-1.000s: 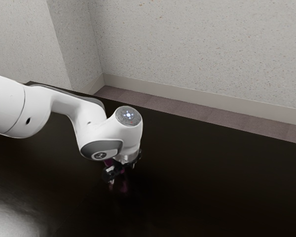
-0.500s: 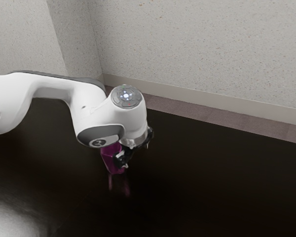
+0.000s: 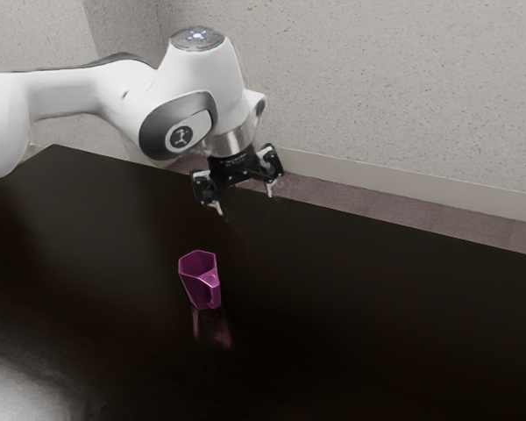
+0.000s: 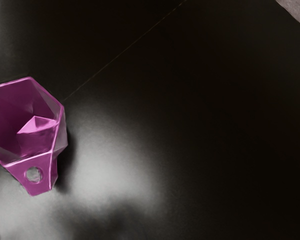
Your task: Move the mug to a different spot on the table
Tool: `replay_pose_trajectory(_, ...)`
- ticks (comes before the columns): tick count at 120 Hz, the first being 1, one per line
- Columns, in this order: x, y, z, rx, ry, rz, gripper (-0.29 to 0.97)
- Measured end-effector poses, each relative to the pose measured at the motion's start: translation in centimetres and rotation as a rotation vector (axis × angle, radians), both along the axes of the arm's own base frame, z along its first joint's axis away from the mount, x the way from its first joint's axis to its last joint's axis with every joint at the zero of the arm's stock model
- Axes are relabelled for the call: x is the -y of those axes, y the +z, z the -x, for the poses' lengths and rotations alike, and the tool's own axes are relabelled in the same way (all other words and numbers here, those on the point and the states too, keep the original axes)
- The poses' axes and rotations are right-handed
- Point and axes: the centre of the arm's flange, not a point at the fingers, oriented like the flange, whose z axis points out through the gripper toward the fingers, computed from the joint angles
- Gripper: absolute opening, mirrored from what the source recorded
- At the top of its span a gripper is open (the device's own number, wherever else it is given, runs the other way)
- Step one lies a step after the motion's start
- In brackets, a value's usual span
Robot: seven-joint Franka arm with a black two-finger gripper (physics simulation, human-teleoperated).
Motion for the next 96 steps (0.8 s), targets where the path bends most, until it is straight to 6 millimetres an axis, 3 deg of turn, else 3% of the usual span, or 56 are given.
replay_pose_trajectory(5, -4.3, 0.8, -1.3, -0.017, -0.002, -0.021, 0.68)
replay_pose_trajectory(12, -11.8, 1.7, -2.5, -0.052, 0.027, -0.049, 0.68)
replay_pose_trajectory(25, -25.8, 4.4, -2.2, -0.101, 0.102, -0.074, 0.68)
replay_pose_trajectory(32, -30.7, 5.3, -1.1, -0.128, 0.109, -0.083, 0.68)
replay_pose_trajectory(38, -33.0, 6.1, -0.5, -0.148, 0.087, -0.091, 0.68)
replay_pose_trajectory(45, -33.4, 6.7, -0.1, -0.170, 0.028, -0.100, 0.68)
replay_pose_trajectory(53, -31.7, 7.3, -0.4, -0.185, -0.071, -0.111, 0.68)
replay_pose_trajectory(68, -25.2, 8.7, -0.5, -0.187, -0.295, -0.125, 0.68)
replay_pose_trajectory(82, -19.2, 10.1, 1.3, -0.174, -0.488, -0.137, 0.68)
replay_pose_trajectory(88, -19.5, 10.5, 2.0, -0.173, -0.515, -0.139, 0.68)
replay_pose_trajectory(96, -22.5, 10.7, 2.7, -0.177, -0.495, -0.138, 0.68)
